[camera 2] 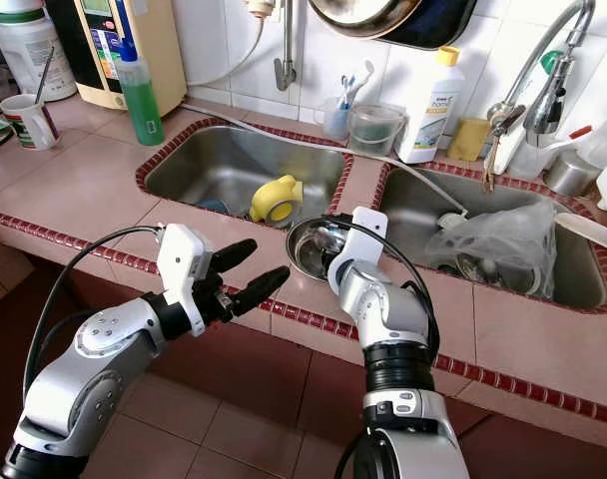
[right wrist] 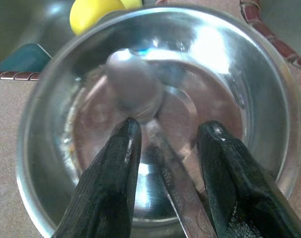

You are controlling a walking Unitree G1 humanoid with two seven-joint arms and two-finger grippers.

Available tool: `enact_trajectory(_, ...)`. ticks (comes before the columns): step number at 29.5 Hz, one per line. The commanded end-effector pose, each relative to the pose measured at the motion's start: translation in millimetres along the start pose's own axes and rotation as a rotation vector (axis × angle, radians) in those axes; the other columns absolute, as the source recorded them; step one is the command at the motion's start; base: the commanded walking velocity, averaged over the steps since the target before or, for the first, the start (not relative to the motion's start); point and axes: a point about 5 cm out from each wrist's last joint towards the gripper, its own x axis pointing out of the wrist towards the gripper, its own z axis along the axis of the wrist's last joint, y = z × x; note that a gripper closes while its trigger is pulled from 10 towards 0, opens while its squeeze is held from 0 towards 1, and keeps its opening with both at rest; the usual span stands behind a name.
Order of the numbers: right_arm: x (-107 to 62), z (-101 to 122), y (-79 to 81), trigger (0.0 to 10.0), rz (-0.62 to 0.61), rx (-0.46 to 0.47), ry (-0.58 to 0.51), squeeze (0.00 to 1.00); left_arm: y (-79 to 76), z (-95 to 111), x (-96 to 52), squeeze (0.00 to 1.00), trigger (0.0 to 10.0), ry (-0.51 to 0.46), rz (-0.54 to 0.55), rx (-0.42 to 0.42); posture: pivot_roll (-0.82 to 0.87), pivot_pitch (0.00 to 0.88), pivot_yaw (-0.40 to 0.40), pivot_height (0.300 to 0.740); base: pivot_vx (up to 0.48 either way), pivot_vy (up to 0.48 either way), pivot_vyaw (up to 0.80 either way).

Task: Kitchen organization

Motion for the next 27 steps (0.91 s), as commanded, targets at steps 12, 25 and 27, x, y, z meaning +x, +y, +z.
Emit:
enact_trajectory(12, 5.3, -0.6, -12.1, 2.8, -0.027, 0.101, 0.080, 0.00, -5.5, 5.0, -2.6, 0.00, 10.0, -0.012, -0.027, 0.012, 0.11, 0.000, -0.081, 0.740, 0.000, 0.000, 0.00)
enact_trajectory(25, 6.8, -0.7, -13.4, 10.0, -0.013, 0.110, 0.104, 0.00, -4.4, 5.6, -2.8, 0.00, 10.0, -0.013, -0.021, 0.012, 0.11, 0.000, -0.084, 0.740, 0.000, 0.000, 0.00)
enact_trajectory(27, 7.0, -0.7, -13.7, 10.0, -0.011, 0.108, 0.105, 0.00, -4.7, 5.7, -2.9, 0.00, 10.0, -0.013, -0.022, 0.011, 0.11, 0.000, -0.085, 0.740, 0.000, 0.000, 0.00)
